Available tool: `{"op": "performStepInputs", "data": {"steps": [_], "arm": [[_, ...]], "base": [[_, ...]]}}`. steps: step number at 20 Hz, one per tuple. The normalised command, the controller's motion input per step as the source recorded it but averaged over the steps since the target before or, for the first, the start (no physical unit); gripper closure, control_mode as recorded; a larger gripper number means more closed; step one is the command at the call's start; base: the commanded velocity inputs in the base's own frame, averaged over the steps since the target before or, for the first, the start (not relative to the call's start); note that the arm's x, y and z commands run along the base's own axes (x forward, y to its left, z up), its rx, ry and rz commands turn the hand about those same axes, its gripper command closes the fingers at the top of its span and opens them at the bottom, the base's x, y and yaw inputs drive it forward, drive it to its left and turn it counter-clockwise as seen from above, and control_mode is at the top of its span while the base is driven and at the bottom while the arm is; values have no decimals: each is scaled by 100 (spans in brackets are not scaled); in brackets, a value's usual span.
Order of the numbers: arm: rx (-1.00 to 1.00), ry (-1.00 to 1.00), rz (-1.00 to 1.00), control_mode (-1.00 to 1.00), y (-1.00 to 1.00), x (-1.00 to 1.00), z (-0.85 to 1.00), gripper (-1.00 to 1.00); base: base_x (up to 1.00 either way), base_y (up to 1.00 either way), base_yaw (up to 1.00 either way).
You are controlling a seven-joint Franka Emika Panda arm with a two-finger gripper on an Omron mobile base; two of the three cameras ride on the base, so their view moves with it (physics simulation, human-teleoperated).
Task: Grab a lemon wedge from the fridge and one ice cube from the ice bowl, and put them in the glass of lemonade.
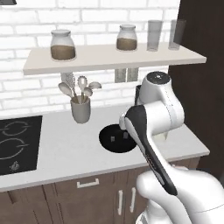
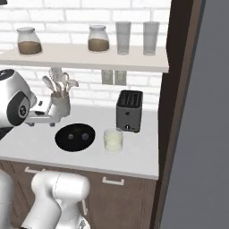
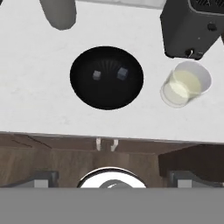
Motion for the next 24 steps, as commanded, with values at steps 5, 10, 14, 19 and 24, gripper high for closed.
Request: {"op": "performStepInputs", "data": {"steps": [5,10,14,19,24], "arm": [[1,0,0,-100,-17,9,-4,-100],[7,12,-1,-100,-55,59,-59,-100],[15,29,-19,-100,0,69,-100,-100],[11,15,-28,-100,5,90,-75,-100],[-8,-11,-31,-100,12,66,-35,-100]], "base": [[40,-17,0],[0,0,0],[0,0,0],[0,0,0],[0,0,0]]}}
